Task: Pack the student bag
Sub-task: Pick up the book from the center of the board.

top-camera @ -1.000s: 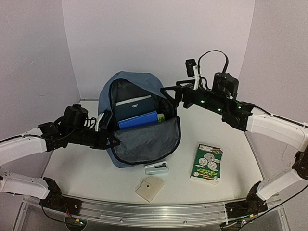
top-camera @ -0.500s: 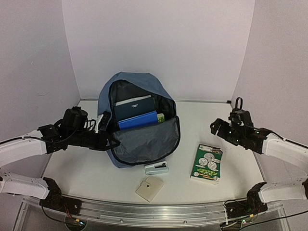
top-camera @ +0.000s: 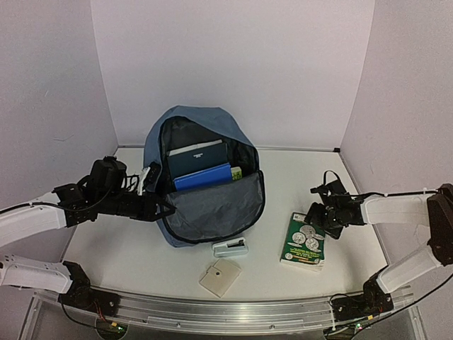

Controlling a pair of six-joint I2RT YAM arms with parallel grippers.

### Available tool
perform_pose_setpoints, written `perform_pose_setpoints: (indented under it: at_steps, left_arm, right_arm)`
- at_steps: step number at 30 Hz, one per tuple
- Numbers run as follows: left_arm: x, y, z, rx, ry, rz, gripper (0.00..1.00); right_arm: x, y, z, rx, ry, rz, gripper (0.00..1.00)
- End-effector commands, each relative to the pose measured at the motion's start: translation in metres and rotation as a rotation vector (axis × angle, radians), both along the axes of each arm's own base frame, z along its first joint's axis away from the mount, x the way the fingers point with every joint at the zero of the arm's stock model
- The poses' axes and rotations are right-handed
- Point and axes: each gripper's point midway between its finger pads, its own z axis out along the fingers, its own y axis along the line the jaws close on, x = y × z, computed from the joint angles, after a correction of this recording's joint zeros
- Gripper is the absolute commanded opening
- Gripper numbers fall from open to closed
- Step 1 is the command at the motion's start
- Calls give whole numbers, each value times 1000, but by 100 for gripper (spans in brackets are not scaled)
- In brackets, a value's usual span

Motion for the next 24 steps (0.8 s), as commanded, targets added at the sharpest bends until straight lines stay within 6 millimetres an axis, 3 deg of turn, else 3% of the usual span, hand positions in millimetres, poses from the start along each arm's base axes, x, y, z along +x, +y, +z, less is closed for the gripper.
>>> perform_pose_setpoints:
  at_steps: [1,6,10,13,18,24]
  left_arm:
    - [1,5,5,1,-26,21,14]
    - [3,5,4,8,-22,28,19]
    - [3,6,8,5,-31,31,38]
    - [-2,6,14,-8,-42,10,52]
    - [-9,15,25,-4,-53,17,66]
    - [-6,35,51,50,-73,107,77]
  right_arm:
    - [-19,-8,-16,13,67,-50,82]
    - [-26,-29,3,-55,38,-106,83]
    - [-31,-34,12,-50,15,-129,86]
    - [-32,-33,13,-38,17,-136,86]
    - [-31,-29,8,-37,43,-116,84]
    - [-30,-21,1,-37,87,-74,73]
